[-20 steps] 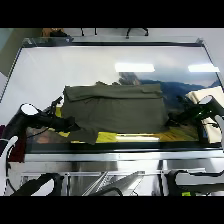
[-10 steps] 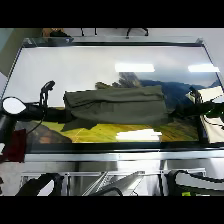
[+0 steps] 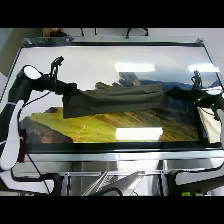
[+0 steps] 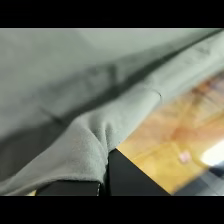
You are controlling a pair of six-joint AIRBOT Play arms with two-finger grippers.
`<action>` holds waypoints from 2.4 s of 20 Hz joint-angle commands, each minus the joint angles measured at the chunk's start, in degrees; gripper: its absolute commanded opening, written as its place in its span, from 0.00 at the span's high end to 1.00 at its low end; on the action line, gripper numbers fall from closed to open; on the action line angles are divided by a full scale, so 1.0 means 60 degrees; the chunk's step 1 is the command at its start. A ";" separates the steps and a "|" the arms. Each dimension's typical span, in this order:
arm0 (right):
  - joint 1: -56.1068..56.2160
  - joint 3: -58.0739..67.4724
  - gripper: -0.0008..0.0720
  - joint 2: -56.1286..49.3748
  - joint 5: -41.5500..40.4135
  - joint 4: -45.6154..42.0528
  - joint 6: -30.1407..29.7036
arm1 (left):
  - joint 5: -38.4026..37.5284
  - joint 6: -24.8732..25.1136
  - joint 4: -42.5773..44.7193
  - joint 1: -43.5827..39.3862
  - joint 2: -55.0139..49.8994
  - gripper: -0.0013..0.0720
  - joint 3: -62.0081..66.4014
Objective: Fold the shirts.
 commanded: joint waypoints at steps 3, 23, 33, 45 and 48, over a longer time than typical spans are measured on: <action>0.0386 0.0535 0.72 -0.1428 -0.0623 0.0568 -0.0699 | 0.0087 0.0036 0.0444 0.0011 -0.2645 0.96 0.2011; 0.0215 0.1486 0.39 -0.2714 0.0645 0.0178 -0.0357 | -0.1577 -0.2040 0.1082 -0.0576 -0.2863 0.85 0.4033; 0.0266 0.3340 0.95 -0.0452 0.3395 0.0346 0.0270 | 0.0951 -0.2044 0.1002 -0.3854 -0.4368 0.97 0.4033; 0.0215 0.3985 0.95 0.2022 0.4586 0.0747 0.0845 | 0.2393 -0.2025 -0.2408 -0.6087 -0.6084 0.97 0.4994; 0.0233 0.3982 0.95 0.1854 0.4674 0.0831 0.1045 | 0.1351 -0.1650 -0.2860 -0.5271 -0.4830 0.97 0.4962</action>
